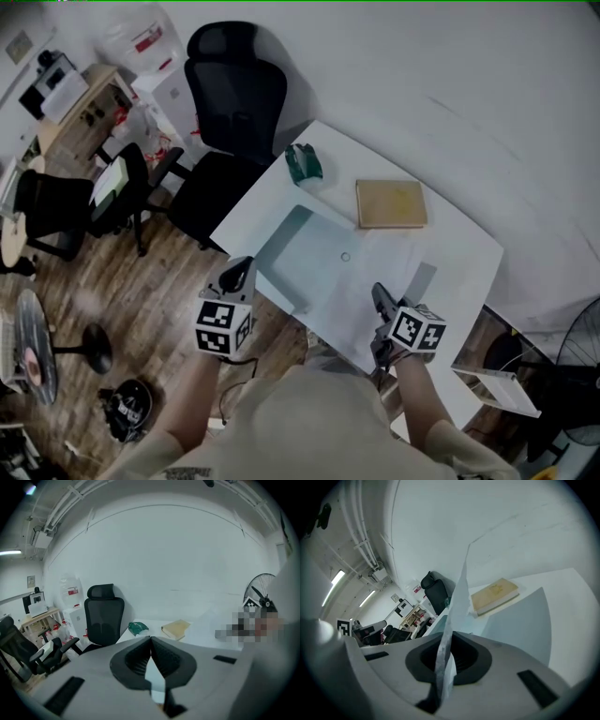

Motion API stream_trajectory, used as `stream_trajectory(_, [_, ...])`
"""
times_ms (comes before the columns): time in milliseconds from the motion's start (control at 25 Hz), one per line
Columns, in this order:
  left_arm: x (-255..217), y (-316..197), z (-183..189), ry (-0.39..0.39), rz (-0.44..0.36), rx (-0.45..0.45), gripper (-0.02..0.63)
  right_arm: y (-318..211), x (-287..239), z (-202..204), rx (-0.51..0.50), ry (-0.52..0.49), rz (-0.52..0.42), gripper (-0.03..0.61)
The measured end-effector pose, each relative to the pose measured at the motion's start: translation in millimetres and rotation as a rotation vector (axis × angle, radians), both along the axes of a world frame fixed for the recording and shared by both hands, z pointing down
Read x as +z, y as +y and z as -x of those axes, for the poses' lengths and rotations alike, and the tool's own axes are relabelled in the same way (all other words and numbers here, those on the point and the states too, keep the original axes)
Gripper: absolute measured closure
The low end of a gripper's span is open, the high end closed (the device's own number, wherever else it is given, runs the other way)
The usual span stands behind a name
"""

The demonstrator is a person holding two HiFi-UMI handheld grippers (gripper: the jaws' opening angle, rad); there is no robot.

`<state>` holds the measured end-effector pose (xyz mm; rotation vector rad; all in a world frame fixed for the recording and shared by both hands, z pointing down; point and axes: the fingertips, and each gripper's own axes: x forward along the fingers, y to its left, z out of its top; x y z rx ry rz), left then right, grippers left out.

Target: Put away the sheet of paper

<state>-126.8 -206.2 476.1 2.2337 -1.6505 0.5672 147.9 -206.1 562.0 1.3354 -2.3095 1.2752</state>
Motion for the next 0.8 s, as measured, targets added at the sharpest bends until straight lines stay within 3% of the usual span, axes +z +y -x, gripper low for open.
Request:
stream_trajectory(560, [76, -56, 15, -0.066, 0.169, -0.057, 0.594, -50, 76, -6, -0.047, -0.019, 0.157, 0.555])
stream_trajectory(800, [103, -67, 19, -0.146, 0.212, -0.043, 0.594, -54, 96, -2, 0.009, -0.175, 0.267, 0.555])
